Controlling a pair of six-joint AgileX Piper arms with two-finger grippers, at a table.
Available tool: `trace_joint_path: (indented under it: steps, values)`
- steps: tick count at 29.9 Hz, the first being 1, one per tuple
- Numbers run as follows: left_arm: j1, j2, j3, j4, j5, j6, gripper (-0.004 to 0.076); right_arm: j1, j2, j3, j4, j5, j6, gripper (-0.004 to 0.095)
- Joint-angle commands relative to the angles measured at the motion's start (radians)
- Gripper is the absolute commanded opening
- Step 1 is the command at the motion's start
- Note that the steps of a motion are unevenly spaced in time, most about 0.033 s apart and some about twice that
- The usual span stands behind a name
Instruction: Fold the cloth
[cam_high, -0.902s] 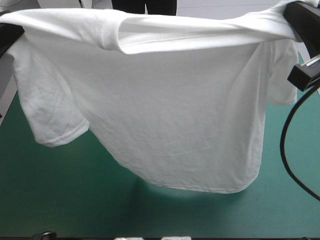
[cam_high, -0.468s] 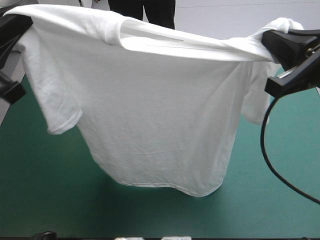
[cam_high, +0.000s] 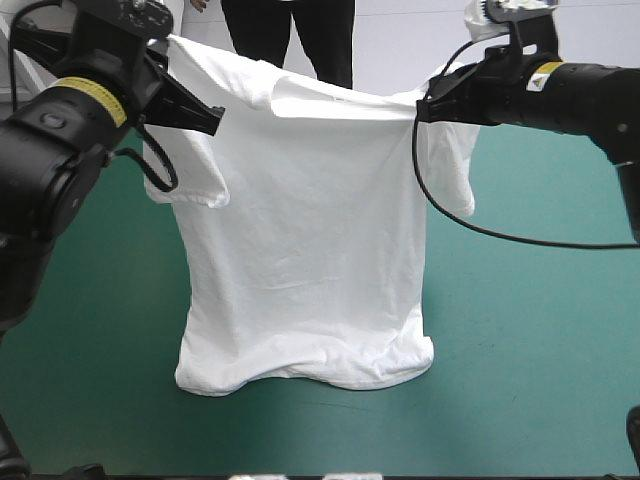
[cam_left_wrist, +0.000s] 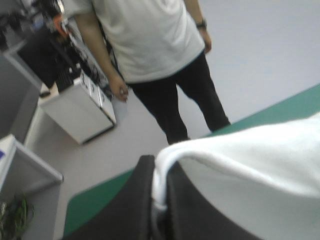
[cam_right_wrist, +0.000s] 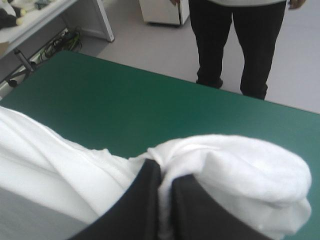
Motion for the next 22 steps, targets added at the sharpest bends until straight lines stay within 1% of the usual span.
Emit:
trace_joint_path:
  steps: [1, 3, 5, 7, 9, 12, 15, 22]
  values:
    - [0.181, -0.010, 0.057, -0.179, -0.085, -0.023, -0.0009, -0.005, 0.043, -0.020, 0.011, -0.087, -0.009, -0.0013]
    - [0.295, 0.021, 0.080, -0.322, -0.135, -0.014, -0.0010, -0.005, 0.084, -0.020, 0.011, -0.107, -0.021, -0.0013]
    - [0.376, 0.066, 0.091, -0.424, -0.180, 0.004, -0.0010, -0.005, 0.124, -0.020, 0.011, -0.130, -0.033, -0.0013]
    - [0.447, 0.117, 0.091, -0.527, -0.210, 0.045, -0.0010, -0.005, 0.165, -0.020, 0.009, -0.153, -0.033, -0.0013]
    - [0.495, 0.180, 0.091, -0.613, -0.241, 0.045, -0.0010, -0.005, 0.214, -0.020, 0.002, -0.169, -0.035, -0.0013]
    - [0.531, 0.273, 0.091, -0.697, -0.277, 0.096, -0.0010, -0.005, 0.280, -0.020, 0.002, -0.180, -0.059, -0.0013]
    - [0.542, 0.366, 0.091, -0.738, -0.315, 0.100, -0.0010, -0.005, 0.349, -0.020, 0.002, -0.196, -0.059, -0.0013]
    - [0.542, 0.522, 0.091, -0.745, -0.394, 0.102, -0.0010, -0.005, 0.491, -0.023, 0.002, -0.245, -0.099, -0.0013]
